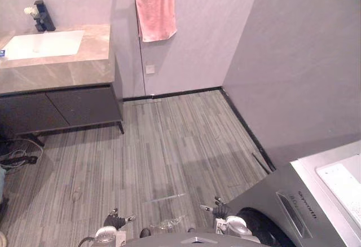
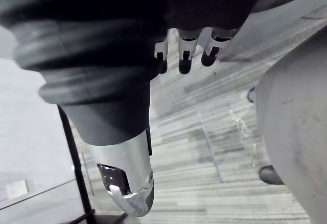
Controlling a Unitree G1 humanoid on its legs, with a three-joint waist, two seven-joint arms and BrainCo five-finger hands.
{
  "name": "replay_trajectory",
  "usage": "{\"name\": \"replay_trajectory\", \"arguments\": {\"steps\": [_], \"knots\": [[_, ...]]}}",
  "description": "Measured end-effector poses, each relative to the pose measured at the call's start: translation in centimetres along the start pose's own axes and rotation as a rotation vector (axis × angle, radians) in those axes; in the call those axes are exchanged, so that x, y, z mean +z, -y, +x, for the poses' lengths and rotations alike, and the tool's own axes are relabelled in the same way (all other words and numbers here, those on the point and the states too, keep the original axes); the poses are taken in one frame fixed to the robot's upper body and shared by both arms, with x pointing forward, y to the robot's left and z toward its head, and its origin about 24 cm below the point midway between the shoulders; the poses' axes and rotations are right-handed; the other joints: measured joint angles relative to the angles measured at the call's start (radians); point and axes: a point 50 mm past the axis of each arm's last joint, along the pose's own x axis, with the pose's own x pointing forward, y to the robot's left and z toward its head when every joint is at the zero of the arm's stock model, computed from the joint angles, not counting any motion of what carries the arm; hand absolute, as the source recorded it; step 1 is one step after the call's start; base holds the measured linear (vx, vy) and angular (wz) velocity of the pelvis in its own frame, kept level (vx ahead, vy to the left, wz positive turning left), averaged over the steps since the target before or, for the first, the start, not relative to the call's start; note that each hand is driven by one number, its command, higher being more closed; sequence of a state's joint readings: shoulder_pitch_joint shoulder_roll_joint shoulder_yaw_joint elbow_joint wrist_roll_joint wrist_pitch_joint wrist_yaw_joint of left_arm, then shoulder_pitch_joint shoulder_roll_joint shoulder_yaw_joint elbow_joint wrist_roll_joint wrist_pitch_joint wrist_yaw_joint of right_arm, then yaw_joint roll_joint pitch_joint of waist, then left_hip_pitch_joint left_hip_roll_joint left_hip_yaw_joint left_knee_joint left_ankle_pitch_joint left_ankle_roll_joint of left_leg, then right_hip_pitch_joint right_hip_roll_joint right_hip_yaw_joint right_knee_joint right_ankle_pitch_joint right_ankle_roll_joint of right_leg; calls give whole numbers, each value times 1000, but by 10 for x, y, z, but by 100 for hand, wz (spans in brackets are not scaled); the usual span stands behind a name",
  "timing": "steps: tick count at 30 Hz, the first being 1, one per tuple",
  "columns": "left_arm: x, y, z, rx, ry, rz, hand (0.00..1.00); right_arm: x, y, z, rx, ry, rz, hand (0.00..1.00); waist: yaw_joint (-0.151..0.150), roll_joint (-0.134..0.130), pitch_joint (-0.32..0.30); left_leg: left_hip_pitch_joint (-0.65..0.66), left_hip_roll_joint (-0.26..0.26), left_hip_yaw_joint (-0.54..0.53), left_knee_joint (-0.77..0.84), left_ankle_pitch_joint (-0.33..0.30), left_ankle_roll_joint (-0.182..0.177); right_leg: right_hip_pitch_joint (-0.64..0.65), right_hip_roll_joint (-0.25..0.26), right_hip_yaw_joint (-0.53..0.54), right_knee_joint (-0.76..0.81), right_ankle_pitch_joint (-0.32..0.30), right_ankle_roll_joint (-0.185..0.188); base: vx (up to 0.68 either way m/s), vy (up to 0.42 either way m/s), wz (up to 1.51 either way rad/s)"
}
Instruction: Pick up the laundry basket with both hands and put the clothes into the washing machine.
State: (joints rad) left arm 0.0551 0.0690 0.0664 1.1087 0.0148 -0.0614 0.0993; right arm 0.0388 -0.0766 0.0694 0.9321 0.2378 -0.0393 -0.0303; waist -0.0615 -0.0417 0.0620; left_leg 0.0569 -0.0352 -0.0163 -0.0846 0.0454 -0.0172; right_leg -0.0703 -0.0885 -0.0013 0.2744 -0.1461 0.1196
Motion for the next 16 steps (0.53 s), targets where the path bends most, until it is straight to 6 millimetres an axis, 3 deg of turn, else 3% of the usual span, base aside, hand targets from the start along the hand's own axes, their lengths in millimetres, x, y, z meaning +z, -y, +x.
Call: {"name": "replay_trajectory", "arguments": {"steps": [5,8,16], "knots": [[1,-6,1,15,0,-33,0,-13,4,1,-33,-68,37,0,12,-24,0,-2,-17,-19,0,4,18,22,-10,27,-27,17,-5,108,39,17],[-1,-9,1,16,-7,-50,0,-29,13,-2,-81,-138,92,0,15,-20,-2,11,-15,-38,-1,3,23,77,-7,14,-110,38,-15,113,14,10],[-6,-12,0,30,-31,-125,0,-42,32,-6,-158,-207,131,0,29,-9,1,61,-5,-32,-2,0,21,158,11,14,-197,63,-37,5,-6,-1]]}}
